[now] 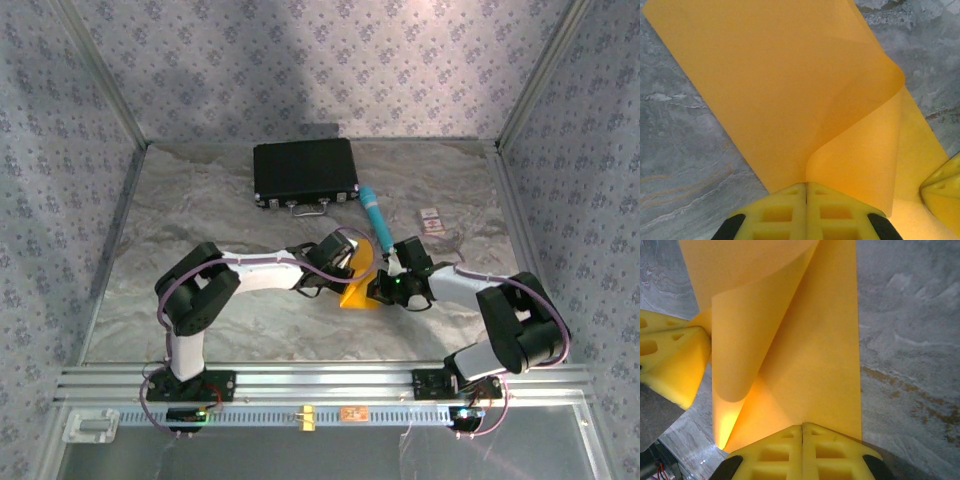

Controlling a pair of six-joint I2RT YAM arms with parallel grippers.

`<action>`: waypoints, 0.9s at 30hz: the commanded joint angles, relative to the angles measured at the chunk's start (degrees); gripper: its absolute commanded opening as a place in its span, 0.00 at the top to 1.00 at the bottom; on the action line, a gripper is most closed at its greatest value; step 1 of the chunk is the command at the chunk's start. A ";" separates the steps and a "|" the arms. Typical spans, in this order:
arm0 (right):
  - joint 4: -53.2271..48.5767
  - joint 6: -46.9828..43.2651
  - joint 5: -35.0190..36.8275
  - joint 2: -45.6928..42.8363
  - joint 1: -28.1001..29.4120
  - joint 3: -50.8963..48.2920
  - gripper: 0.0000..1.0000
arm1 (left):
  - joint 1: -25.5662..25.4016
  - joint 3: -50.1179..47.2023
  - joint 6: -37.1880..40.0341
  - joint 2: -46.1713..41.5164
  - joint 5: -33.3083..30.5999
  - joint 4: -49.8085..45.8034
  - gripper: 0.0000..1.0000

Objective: Fold a paper plane with a square sheet of paper (pick it up from the middle)
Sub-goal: Fold the triangle a second time at the center of the table.

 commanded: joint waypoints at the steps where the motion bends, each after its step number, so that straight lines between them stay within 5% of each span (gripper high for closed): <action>1: -5.22 -1.33 1.54 1.85 -0.13 -0.70 1.00 | 0.19 1.67 0.06 0.31 -1.52 -1.82 0.98; 27: -5.29 -1.35 1.49 1.88 -0.13 -0.58 1.00 | 0.29 1.77 -0.34 2.53 -0.13 -2.24 0.98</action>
